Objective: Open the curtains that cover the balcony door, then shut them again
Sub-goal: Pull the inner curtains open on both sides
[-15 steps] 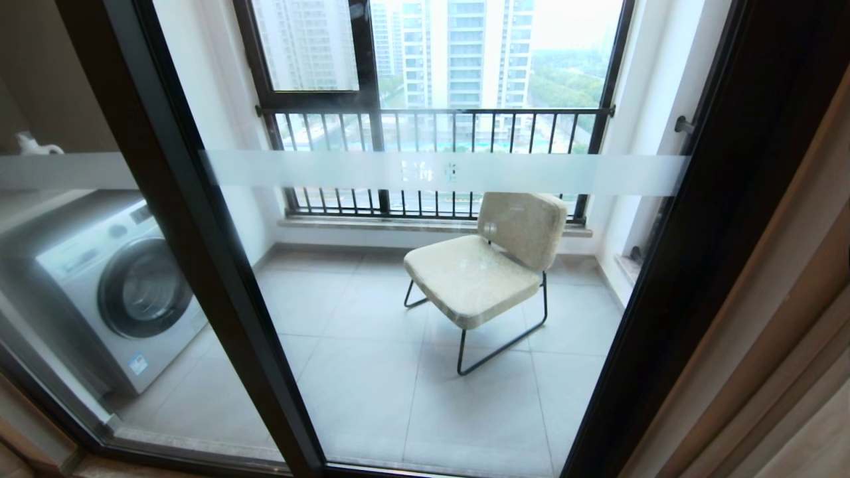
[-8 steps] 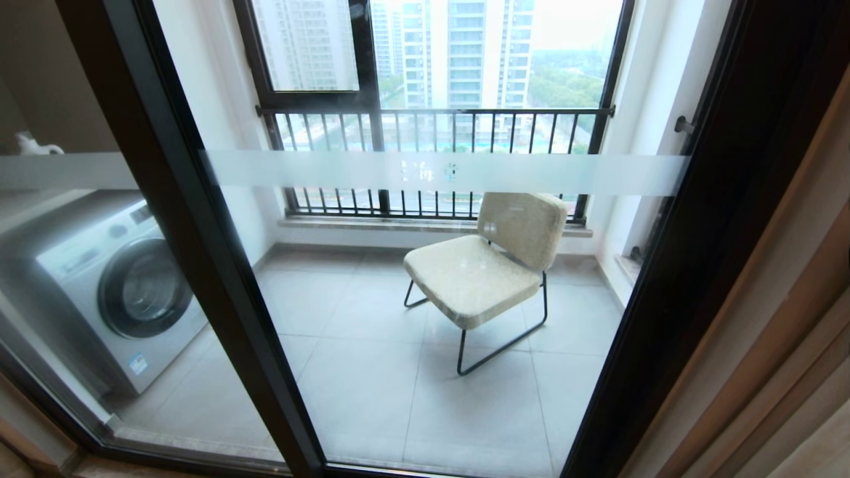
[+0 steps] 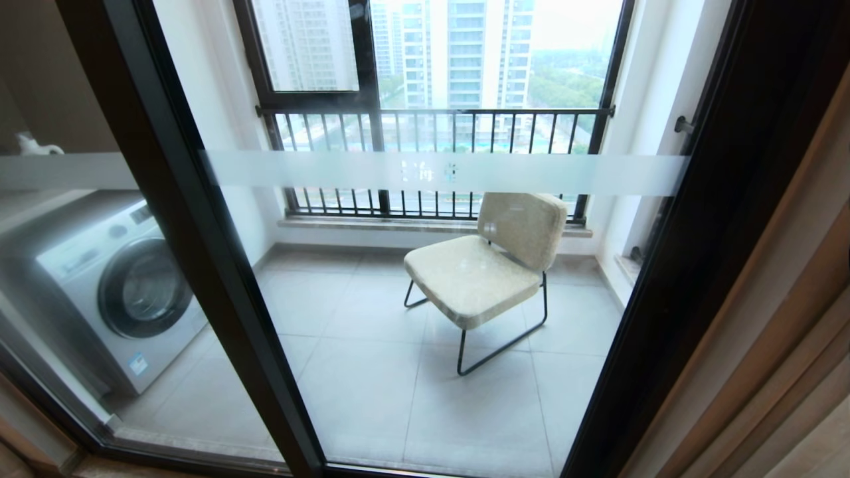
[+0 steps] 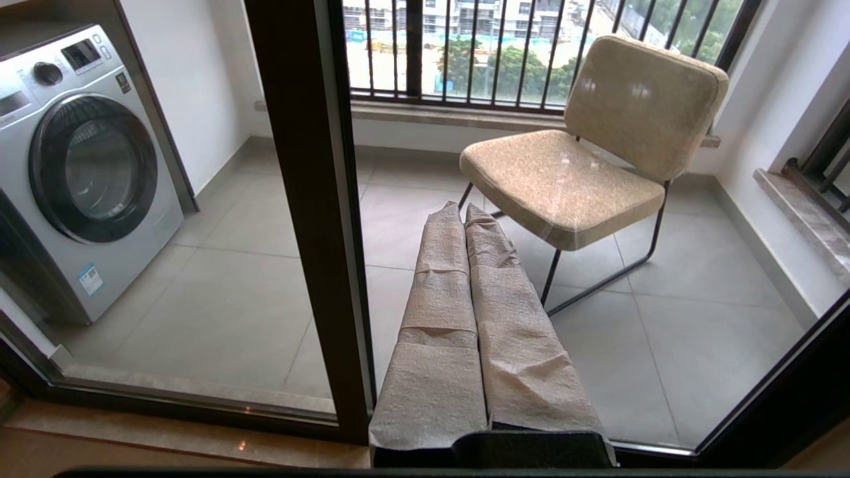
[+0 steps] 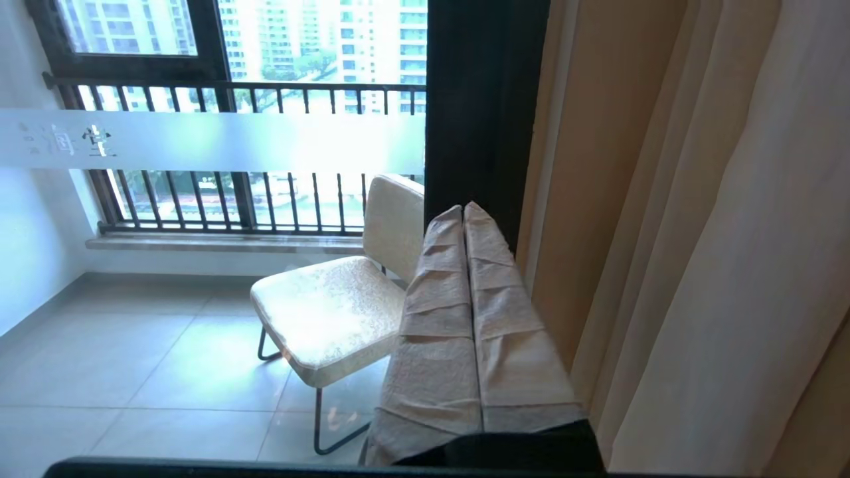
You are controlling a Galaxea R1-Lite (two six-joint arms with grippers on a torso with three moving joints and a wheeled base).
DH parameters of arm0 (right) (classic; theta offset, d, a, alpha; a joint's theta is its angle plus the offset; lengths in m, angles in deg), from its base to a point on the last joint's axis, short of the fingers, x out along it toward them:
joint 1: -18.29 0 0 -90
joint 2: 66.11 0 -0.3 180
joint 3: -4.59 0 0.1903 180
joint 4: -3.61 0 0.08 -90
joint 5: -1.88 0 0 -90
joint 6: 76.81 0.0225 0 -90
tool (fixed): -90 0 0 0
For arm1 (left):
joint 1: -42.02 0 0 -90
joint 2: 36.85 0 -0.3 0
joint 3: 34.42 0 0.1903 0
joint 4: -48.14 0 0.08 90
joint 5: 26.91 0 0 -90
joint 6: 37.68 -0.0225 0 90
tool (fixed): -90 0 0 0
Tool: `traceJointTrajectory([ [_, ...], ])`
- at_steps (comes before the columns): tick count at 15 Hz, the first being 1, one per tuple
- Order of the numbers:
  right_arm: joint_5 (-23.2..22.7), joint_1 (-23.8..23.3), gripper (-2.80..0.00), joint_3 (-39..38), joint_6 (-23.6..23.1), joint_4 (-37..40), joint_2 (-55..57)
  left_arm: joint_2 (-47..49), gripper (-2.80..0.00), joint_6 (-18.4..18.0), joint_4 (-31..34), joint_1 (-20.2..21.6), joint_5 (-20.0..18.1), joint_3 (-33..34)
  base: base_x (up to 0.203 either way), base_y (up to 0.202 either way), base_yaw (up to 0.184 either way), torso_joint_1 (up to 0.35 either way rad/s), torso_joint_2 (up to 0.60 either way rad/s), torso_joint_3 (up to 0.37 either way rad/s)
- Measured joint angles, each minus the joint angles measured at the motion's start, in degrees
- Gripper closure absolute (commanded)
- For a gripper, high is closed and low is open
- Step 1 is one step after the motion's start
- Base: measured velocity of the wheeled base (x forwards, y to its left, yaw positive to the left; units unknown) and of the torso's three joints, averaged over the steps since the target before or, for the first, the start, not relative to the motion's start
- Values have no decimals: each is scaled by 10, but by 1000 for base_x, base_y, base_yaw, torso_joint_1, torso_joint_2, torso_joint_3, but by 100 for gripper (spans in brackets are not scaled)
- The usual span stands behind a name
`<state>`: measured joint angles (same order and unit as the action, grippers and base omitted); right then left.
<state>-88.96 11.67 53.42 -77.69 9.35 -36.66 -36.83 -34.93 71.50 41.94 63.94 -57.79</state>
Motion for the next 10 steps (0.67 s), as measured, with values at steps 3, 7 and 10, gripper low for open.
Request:
traceJointTrajectory([
  [3,1,20,0,-4,0,23,-15,0,0,0,0,0,0,0,0,0,0,0,0,0],
  [7,0,41,0,-39,-8,90,-73,0,0,0,0,0,0,0,0,0,0,0,0,0],
  [10,-1,46,0,-82,-15,128,-128,0,0,0,0,0,0,0,0,0,0,0,0,0],
])
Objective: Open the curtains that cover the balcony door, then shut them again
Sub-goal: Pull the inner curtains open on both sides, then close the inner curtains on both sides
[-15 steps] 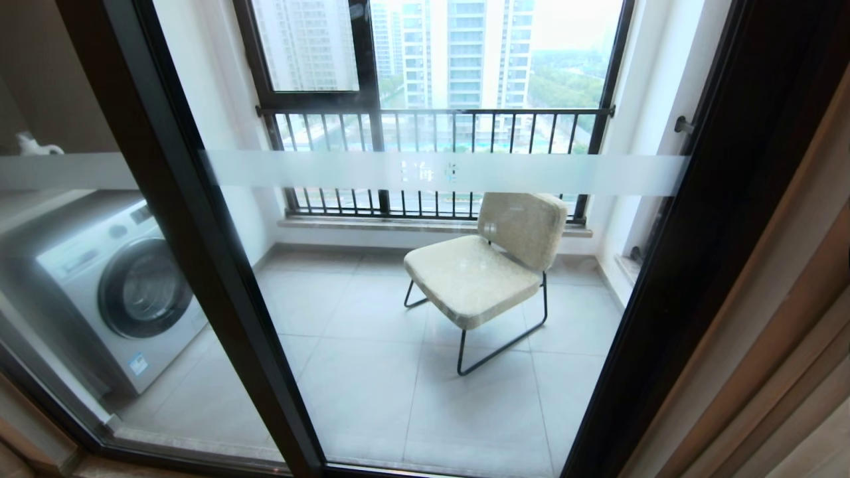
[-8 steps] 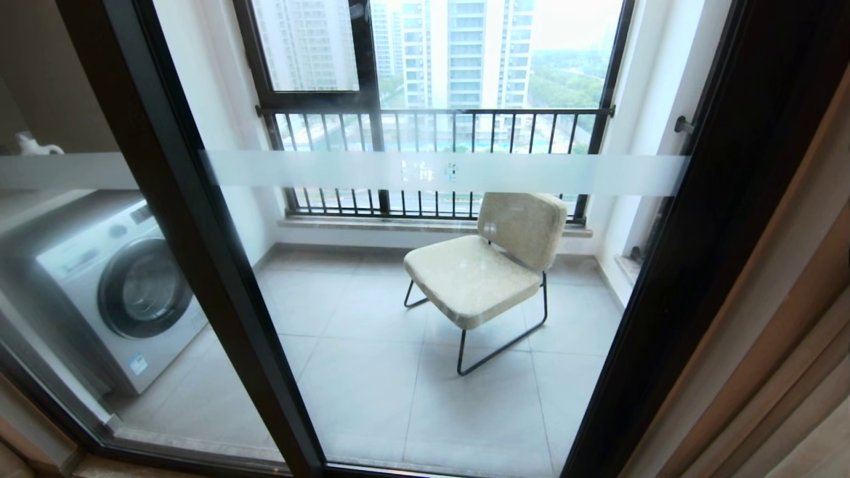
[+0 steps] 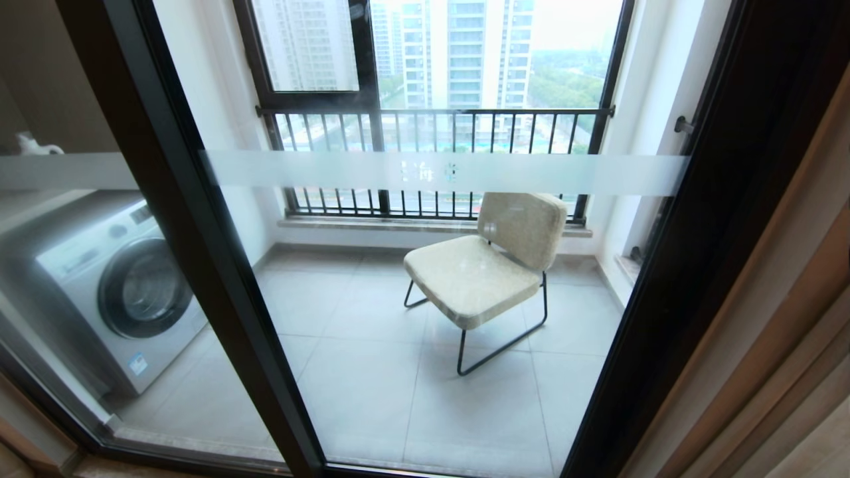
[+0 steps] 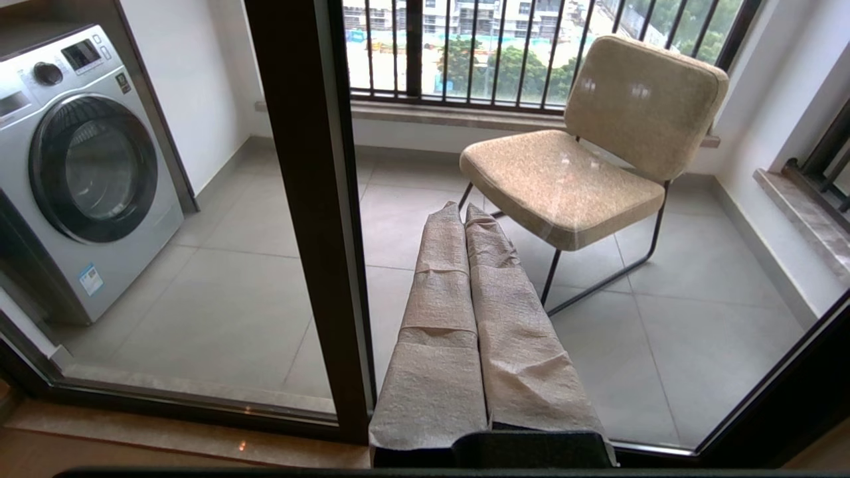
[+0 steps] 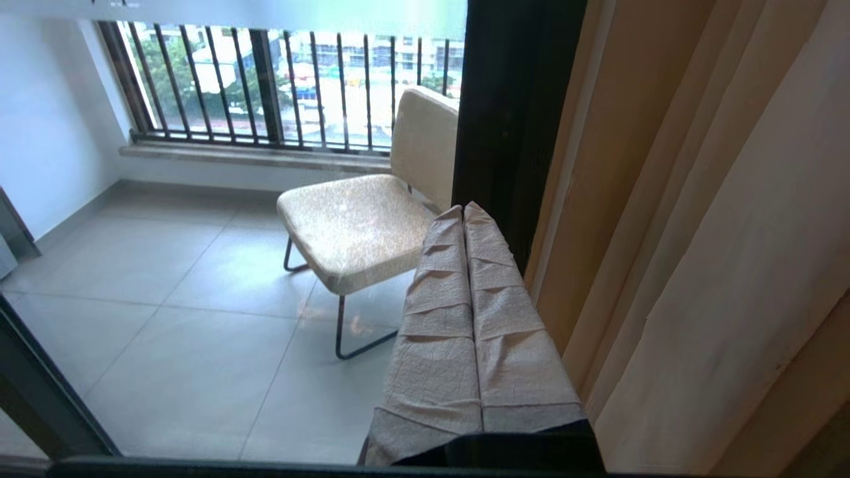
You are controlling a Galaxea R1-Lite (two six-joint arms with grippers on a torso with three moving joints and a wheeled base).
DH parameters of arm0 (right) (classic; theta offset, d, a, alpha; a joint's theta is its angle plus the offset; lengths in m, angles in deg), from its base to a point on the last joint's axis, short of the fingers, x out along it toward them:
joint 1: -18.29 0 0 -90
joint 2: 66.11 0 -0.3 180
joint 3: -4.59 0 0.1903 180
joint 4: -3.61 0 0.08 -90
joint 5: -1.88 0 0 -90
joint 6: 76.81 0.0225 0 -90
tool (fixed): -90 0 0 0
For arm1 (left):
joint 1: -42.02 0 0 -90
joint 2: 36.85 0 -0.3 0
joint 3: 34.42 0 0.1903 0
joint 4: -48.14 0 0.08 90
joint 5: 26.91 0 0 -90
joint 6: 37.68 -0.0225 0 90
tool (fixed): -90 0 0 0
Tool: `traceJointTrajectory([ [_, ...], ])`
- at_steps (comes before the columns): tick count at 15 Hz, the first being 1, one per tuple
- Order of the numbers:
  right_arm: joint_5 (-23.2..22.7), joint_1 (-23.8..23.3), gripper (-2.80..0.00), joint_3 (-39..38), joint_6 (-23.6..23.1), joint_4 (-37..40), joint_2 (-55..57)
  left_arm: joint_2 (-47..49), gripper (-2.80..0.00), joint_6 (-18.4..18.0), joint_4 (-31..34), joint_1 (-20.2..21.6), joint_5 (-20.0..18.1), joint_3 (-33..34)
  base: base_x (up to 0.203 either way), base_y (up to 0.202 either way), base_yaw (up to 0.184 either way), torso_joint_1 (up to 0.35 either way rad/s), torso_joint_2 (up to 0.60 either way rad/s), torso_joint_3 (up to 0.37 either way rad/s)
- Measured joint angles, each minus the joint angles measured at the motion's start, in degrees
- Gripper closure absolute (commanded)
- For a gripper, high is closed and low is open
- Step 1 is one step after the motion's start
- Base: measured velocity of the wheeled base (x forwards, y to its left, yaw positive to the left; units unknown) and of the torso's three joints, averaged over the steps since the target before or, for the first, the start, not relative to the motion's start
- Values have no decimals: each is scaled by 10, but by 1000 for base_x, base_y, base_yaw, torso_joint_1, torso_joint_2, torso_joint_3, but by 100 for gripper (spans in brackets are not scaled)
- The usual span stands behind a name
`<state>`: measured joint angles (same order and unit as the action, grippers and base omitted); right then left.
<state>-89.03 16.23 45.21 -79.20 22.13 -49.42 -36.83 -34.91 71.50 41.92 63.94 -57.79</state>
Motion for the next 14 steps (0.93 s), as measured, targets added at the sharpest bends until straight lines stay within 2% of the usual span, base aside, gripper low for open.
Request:
traceJointTrajectory([
  [4,0,13,0,-49,-3,34,-70,0,0,0,0,0,0,0,0,0,0,0,0,0],
  [8,5,17,0,-77,-21,115,-143,0,0,0,0,0,0,0,0,0,0,0,0,0],
  [12,43,17,0,-138,-24,73,-162,0,0,0,0,0,0,0,0,0,0,0,0,0],
  [14,21,17,0,-161,-25,55,-165,0,0,0,0,0,0,0,0,0,0,0,0,0],
])
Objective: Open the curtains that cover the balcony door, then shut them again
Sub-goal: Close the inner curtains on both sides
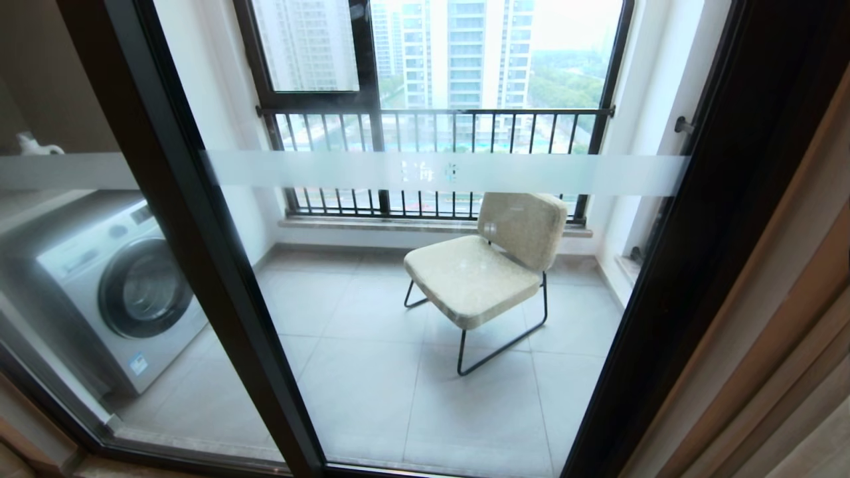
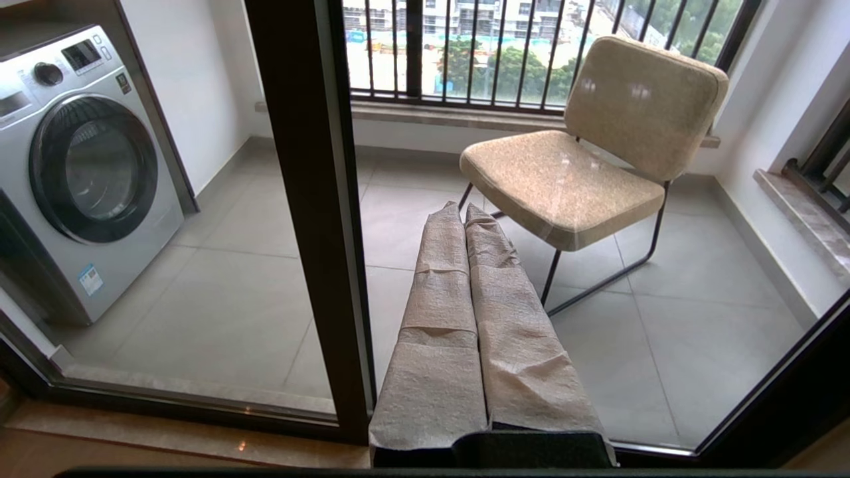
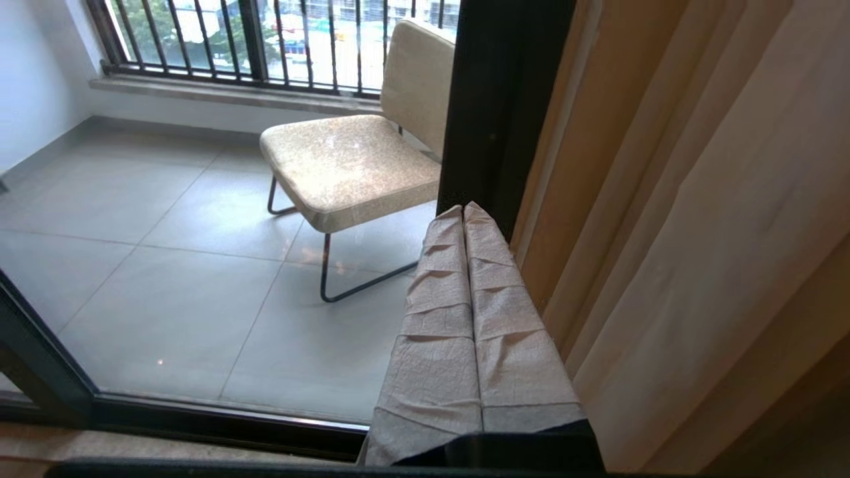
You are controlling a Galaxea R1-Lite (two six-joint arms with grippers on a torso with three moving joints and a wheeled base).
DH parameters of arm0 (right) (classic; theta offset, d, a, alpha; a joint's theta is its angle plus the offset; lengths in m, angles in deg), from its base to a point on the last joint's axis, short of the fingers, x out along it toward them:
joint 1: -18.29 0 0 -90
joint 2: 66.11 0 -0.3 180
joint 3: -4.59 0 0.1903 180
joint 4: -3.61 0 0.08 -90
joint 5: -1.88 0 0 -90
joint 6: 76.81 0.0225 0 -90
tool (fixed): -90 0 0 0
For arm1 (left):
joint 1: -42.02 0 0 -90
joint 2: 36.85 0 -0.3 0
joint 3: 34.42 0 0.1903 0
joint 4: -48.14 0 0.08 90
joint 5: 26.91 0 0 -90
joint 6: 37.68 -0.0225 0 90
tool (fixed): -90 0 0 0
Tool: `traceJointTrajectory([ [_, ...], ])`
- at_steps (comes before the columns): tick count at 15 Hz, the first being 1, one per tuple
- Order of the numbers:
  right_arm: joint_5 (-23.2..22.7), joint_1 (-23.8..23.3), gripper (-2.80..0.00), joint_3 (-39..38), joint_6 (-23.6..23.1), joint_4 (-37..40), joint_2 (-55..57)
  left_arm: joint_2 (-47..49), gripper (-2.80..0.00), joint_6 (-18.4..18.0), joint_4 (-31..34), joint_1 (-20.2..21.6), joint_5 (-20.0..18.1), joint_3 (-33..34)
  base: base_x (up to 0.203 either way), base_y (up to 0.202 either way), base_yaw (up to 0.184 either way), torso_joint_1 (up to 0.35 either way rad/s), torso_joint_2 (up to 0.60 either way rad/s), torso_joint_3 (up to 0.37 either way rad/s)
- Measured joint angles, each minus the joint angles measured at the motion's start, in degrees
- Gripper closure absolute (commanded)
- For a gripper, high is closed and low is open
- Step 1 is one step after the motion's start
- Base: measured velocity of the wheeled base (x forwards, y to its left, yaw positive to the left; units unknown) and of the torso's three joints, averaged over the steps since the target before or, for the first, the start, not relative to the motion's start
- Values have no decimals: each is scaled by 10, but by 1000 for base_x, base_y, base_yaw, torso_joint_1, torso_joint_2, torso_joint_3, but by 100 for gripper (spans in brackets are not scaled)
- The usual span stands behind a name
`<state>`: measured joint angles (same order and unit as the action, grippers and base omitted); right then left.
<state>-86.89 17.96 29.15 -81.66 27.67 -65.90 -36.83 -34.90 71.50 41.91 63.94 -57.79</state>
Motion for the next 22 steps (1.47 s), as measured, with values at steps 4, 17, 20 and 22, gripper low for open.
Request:
traceJointTrajectory([
  [4,-3,0,0,-11,3,-10,-1,0,0,0,0,0,0,0,0,0,0,0,0,0],
  [17,-15,0,0,-11,3,-32,-1,0,0,0,0,0,0,0,0,0,0,0,0,0],
  [20,-22,0,0,2,4,-57,-1,0,0,0,0,0,0,0,0,0,0,0,0,0],
  [22,-23,1,0,33,4,-48,-1,0,0,0,0,0,0,0,0,0,0,0,0,0],
])
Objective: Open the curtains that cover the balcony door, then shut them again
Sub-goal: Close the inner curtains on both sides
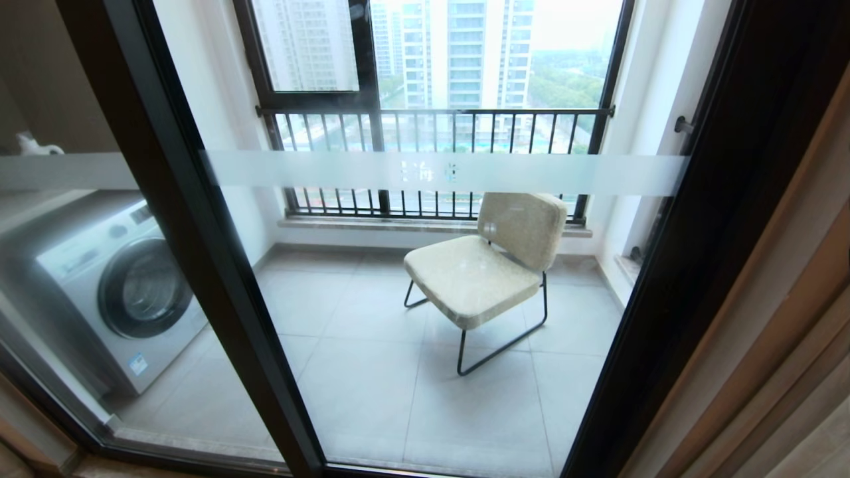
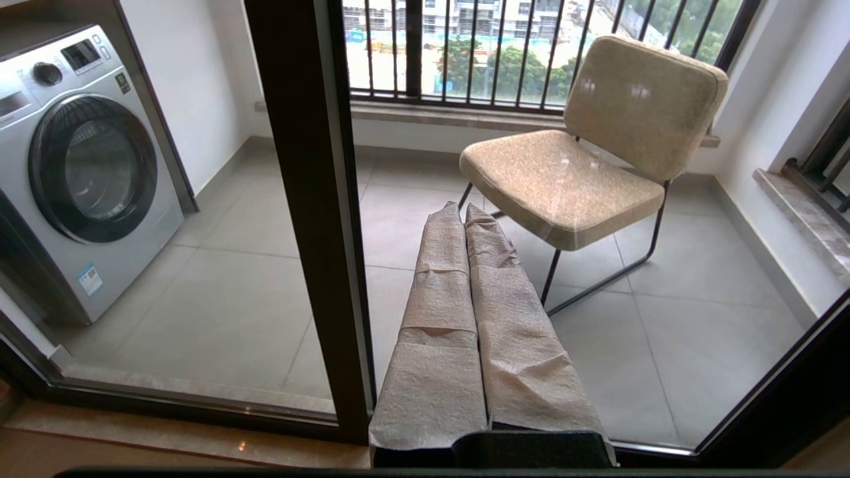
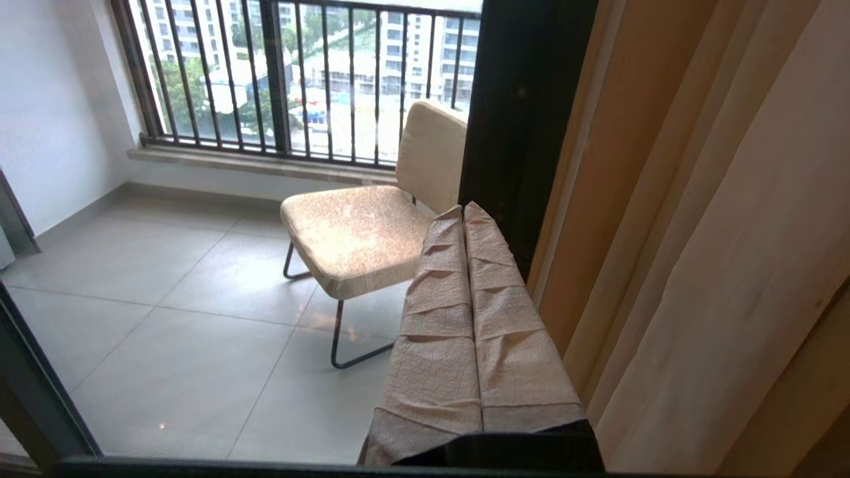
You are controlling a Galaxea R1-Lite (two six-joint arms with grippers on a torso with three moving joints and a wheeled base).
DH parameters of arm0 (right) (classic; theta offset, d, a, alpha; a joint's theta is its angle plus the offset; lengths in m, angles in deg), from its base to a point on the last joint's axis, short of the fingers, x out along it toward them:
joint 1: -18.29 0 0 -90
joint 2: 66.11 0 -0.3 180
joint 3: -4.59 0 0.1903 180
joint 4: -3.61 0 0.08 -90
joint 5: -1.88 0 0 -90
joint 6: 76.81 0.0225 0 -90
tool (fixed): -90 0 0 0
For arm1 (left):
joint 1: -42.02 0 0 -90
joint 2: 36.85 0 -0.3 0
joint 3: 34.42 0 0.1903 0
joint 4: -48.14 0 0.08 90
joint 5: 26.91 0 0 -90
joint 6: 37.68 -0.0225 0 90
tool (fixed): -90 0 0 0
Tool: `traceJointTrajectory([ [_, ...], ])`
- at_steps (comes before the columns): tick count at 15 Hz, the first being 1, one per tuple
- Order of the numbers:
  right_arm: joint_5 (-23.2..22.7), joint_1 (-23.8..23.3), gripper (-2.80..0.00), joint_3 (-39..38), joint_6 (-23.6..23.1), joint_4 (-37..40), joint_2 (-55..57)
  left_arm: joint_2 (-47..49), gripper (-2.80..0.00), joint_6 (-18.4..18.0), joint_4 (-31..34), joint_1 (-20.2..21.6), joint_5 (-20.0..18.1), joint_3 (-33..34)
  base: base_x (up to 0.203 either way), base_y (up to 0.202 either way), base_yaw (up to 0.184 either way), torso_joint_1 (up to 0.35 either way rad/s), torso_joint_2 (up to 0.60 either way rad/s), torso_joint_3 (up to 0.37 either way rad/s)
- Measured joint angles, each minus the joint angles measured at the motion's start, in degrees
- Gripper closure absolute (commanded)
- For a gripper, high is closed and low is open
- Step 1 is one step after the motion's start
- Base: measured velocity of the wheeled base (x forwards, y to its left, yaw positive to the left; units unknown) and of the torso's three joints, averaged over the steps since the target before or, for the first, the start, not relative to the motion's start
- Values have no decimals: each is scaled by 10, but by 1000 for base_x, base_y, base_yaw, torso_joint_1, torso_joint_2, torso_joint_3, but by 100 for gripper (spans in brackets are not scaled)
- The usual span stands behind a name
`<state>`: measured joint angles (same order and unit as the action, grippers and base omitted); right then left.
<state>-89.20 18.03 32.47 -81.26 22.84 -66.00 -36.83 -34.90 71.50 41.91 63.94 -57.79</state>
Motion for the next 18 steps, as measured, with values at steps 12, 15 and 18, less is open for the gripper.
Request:
traceJointTrajectory([
  [12,124,2,0,254,2,24,175,0,0,0,0,0,0,0,0,0,0,0,0,0],
  [15,173,-26,0,301,4,20,238,0,0,0,0,0,0,0,0,0,0,0,0,0],
  [18,164,-100,-280,344,35,18,298,0,0,0,0,0,0,0,0,0,0,0,0,0],
])
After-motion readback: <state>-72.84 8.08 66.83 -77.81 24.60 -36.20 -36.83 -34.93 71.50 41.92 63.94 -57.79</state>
